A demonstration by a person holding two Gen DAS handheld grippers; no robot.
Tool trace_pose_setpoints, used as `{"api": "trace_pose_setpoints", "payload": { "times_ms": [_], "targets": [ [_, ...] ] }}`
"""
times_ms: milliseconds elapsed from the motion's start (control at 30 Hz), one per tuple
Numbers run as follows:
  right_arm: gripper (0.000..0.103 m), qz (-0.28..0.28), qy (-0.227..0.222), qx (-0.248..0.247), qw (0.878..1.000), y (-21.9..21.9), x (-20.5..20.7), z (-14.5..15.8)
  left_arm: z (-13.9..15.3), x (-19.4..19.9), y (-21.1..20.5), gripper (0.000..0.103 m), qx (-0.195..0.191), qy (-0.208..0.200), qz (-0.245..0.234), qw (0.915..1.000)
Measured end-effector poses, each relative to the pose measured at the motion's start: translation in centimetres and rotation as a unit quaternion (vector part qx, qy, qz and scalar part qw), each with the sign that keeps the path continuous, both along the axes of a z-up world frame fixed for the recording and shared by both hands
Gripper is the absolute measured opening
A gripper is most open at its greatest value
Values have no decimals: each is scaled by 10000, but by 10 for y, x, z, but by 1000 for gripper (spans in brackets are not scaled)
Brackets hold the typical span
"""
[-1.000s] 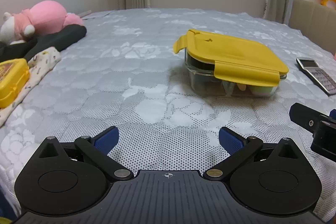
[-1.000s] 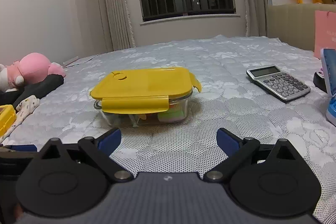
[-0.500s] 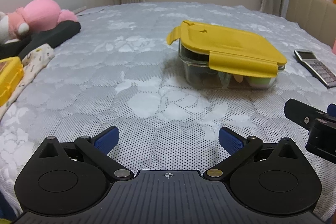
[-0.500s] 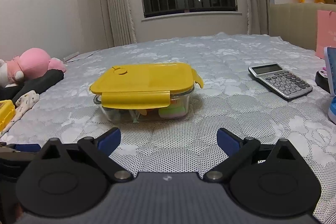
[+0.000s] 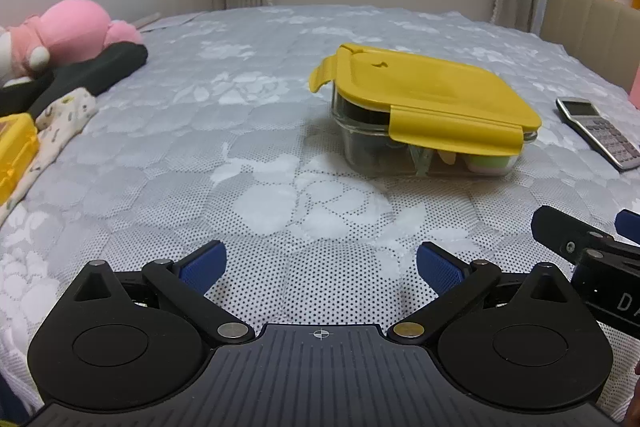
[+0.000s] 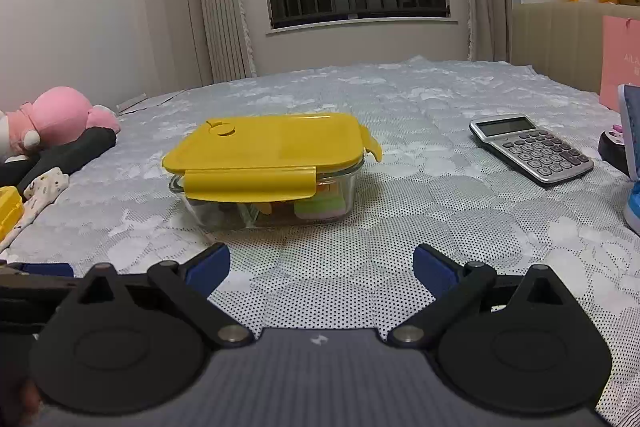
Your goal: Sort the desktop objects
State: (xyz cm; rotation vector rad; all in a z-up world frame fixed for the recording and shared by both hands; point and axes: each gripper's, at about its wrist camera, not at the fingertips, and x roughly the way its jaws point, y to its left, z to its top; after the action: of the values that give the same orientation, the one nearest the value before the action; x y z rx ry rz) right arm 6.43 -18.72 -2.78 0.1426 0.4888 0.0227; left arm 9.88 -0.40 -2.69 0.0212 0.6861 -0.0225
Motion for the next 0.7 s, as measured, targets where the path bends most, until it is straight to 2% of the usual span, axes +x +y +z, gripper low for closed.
{"api": "trace_pose_setpoints", "payload": {
  "times_ms": [700],
  "targets": [
    [99,-16,64,5,10000,-3,2,-4,-2,6,1,103,0,88,49,9999]
  ]
}}
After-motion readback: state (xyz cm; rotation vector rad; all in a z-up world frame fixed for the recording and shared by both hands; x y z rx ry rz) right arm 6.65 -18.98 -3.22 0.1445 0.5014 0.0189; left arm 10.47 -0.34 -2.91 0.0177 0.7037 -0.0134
